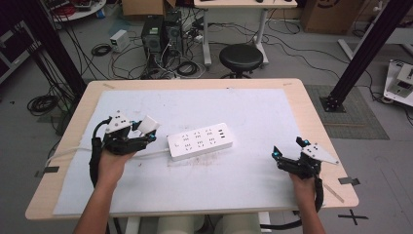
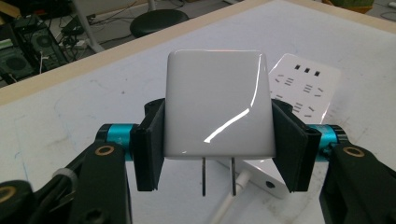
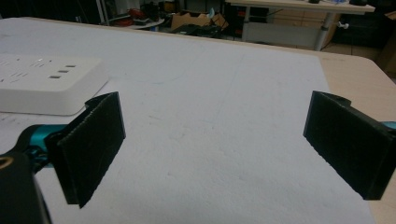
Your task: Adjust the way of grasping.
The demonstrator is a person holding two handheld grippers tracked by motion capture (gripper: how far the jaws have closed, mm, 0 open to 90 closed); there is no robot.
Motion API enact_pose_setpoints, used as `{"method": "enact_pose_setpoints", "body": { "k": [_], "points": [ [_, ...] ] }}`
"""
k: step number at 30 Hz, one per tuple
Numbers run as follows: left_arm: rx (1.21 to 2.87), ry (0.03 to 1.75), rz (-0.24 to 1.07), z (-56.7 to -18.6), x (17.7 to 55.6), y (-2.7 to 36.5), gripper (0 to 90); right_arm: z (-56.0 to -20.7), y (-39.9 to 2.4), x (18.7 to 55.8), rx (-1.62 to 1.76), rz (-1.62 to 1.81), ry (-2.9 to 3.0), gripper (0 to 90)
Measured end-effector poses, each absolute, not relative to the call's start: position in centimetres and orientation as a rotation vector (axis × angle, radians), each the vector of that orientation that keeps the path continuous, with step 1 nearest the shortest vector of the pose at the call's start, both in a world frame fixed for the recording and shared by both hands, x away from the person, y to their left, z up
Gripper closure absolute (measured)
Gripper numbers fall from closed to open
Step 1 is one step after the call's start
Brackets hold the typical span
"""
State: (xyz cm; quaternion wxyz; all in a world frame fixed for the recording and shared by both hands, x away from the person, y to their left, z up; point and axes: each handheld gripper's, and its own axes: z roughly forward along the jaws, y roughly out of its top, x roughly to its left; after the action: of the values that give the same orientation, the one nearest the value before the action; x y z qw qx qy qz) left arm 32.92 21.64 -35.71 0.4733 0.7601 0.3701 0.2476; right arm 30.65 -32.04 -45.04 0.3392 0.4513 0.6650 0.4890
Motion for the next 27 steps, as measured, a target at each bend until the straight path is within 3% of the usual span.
{"method": "enact_pose_setpoints", "body": {
  "k": [19, 27],
  "points": [
    [1.903, 0.689, 0.517, -35.2, 32.0, 18.3, 42.5, -44.8, -32.0, 31.0, 1.187, 1.271, 1.798, 5.4],
    [1.933, 0.622, 0.482, -35.5, 31.4, 16.9, 42.5, -43.4, -31.9, 31.3, 1.247, 1.431, 1.995, 5.5]
  ]
}}
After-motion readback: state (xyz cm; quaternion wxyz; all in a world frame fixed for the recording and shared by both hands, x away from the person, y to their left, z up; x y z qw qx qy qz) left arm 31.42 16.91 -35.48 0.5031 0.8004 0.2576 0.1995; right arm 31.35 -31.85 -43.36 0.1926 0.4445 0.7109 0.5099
